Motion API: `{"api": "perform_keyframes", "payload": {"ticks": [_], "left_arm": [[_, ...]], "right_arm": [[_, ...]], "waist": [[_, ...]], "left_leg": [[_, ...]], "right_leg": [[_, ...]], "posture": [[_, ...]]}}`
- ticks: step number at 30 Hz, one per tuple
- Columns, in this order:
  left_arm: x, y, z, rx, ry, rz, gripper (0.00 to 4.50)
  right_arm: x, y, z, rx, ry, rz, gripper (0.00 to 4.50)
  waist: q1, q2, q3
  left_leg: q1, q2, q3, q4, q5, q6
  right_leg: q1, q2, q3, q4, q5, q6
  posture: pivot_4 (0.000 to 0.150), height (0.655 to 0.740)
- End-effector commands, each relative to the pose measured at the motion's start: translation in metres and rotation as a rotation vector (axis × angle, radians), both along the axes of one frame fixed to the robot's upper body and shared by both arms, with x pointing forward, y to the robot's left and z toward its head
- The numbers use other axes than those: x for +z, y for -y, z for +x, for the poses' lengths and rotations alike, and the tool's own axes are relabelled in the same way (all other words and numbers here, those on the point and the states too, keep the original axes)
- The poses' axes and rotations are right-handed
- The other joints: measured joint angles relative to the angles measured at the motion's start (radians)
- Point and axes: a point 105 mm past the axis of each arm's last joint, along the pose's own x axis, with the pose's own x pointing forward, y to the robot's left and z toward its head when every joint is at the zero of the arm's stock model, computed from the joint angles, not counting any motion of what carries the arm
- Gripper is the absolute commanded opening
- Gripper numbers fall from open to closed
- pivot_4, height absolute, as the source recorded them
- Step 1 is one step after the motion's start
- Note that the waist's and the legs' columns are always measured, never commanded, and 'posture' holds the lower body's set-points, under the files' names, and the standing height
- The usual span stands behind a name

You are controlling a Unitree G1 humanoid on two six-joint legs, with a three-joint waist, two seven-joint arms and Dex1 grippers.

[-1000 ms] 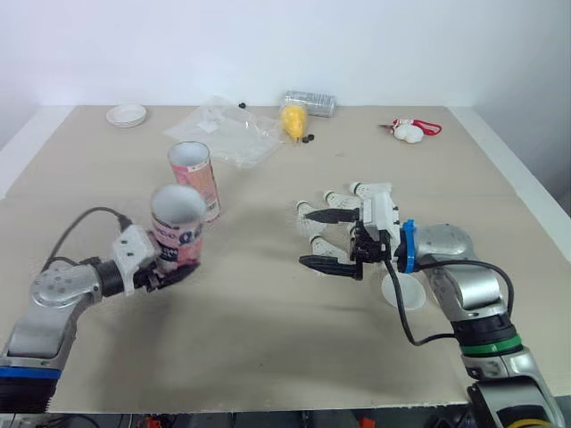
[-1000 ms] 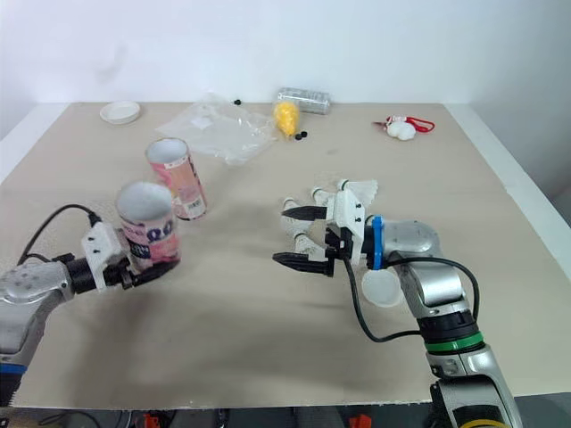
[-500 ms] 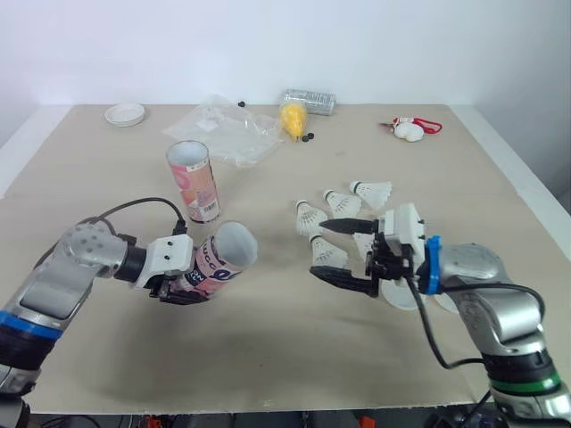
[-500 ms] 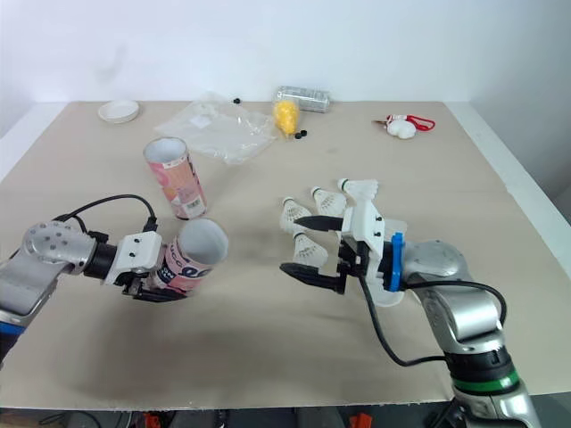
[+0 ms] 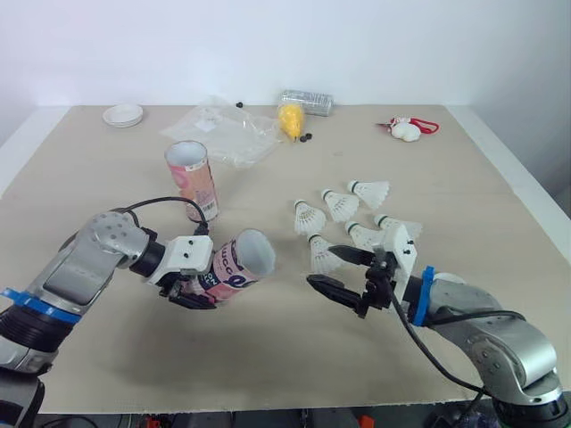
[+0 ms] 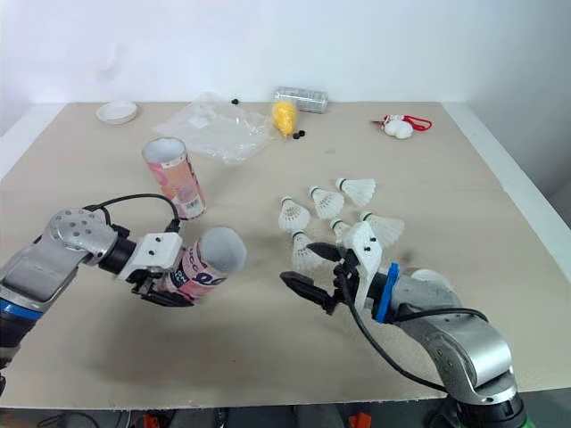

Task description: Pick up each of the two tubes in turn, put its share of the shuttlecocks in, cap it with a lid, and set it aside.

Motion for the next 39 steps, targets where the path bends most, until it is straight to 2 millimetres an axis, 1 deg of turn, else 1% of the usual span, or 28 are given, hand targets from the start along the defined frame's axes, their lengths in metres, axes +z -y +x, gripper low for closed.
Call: {"api": "perform_keyframes", "payload": {"ticks": [1, 3, 6, 9, 12, 13, 20, 25, 34, 35, 36, 37, 39], "left_arm": [[0.005, 0.002, 0.006, 0.002, 0.015, 0.010, 3.11], [0.007, 0.003, 0.010, 0.007, 0.021, 0.004, 3.11], [0.008, 0.004, 0.016, 0.009, 0.031, 0.002, 3.11], [0.008, 0.006, 0.018, 0.007, 0.032, -0.008, 3.11], [0.007, 0.008, 0.017, 0.003, 0.023, -0.016, 3.11], [0.007, 0.008, 0.017, 0.002, 0.020, -0.015, 3.11], [0.004, 0.010, 0.012, -0.013, -0.005, -0.005, 3.11], [0.006, 0.013, 0.008, -0.020, -0.037, 0.011, 3.11], [0.014, 0.019, 0.011, -0.022, -0.018, 0.005, 3.11], [0.013, 0.019, 0.011, -0.022, -0.019, 0.005, 3.05], [0.013, 0.019, 0.010, -0.021, -0.019, 0.005, 3.05], [0.011, 0.018, 0.010, -0.022, -0.021, 0.006, 3.05], [0.010, 0.018, 0.008, -0.022, -0.026, 0.003, 3.05]], "right_arm": [[0.008, -0.007, -0.011, -0.020, 0.000, -0.005, 4.50], [0.007, -0.011, -0.017, 0.002, -0.034, -0.008, 4.50], [0.001, -0.013, -0.021, -0.003, -0.077, -0.034, 4.50], [-0.009, -0.010, -0.013, -0.092, -0.097, -0.069, 4.50], [-0.010, -0.010, 0.004, -0.206, -0.097, -0.054, 4.50], [-0.010, -0.010, 0.007, -0.216, -0.085, -0.073, 4.50], [-0.010, -0.016, 0.016, -0.324, -0.080, -0.076, 4.50], [-0.012, -0.013, 0.026, -0.401, -0.092, -0.087, 4.50], [-0.011, -0.012, 0.039, -0.475, -0.114, -0.070, 4.50], [-0.011, -0.012, 0.039, -0.479, -0.114, -0.074, 4.09], [-0.011, -0.011, 0.040, -0.481, -0.114, -0.076, 3.93], [-0.012, -0.011, 0.040, -0.483, -0.115, -0.078, 3.65], [-0.011, -0.010, 0.040, -0.484, -0.112, -0.088, 2.64]], "waist": [[0.000, 0.000, 0.000], [0.001, 0.000, 0.000], [0.001, 0.000, 0.000], [0.001, 0.000, 0.000], [0.000, 0.000, 0.000], [0.000, 0.000, 0.000], [0.002, -0.001, -0.001], [0.001, -0.001, -0.001], [0.000, -0.001, -0.001], [0.000, -0.001, -0.001], [0.000, -0.001, -0.001], [0.000, -0.001, -0.001], [0.000, -0.001, -0.001]], "left_leg": [[0.000, 0.000, 0.000, 0.000, 0.000, 0.000], [-0.001, 0.000, 0.000, 0.001, 0.000, 0.000], [-0.001, 0.000, 0.000, 0.002, 0.000, 0.000], [-0.001, 0.000, 0.000, 0.002, 0.000, 0.000], [-0.001, 0.000, 0.000, 0.003, 0.000, 0.001], [-0.001, 0.000, 0.000, 0.003, 0.000, 0.001], [-0.003, 0.000, -0.001, 0.004, 0.001, 0.001], [-0.004, 0.000, -0.001, 0.004, 0.001, 0.001], [-0.004, 0.000, -0.002, 0.005, 0.001, 0.001], [-0.004, 0.000, -0.002, 0.005, 0.001, 0.001], [-0.004, 0.000, -0.002, 0.005, 0.001, 0.001], [-0.004, 0.000, -0.002, 0.005, 0.001, 0.001], [-0.004, 0.000, -0.002, 0.005, 0.001, 0.001]], "right_leg": [[0.000, 0.000, 0.000, 0.000, 0.000, 0.000], [0.000, 0.000, 0.000, 0.000, 0.000, 0.000], [0.000, 0.000, 0.000, 0.000, 0.000, 0.000], [0.000, 0.000, 0.000, 0.000, 0.001, 0.000], [0.000, 0.000, 0.000, 0.000, 0.001, 0.000], [0.000, 0.000, 0.000, 0.001, 0.001, 0.000], [-0.001, 0.000, -0.001, 0.001, 0.002, 0.000], [-0.001, 0.000, -0.001, 0.001, 0.002, 0.000], [-0.002, 0.000, -0.001, 0.002, 0.003, -0.002], [-0.002, 0.000, -0.001, 0.002, 0.004, -0.002], [-0.002, 0.000, -0.001, 0.002, 0.004, -0.003], [-0.002, 0.000, -0.001, 0.002, 0.004, -0.003], [-0.002, 0.000, -0.001, 0.002, 0.004, -0.003]], "posture": [[0.150, 0.7400], [0.150, 0.7400], [0.150, 0.7400], [0.150, 0.7400], [0.150, 0.7400], [0.150, 0.7400], [0.150, 0.7400], [0.150, 0.7400], [0.150, 0.7400], [0.150, 0.7400], [0.150, 0.7400], [0.150, 0.7400], [0.150, 0.7400]]}}
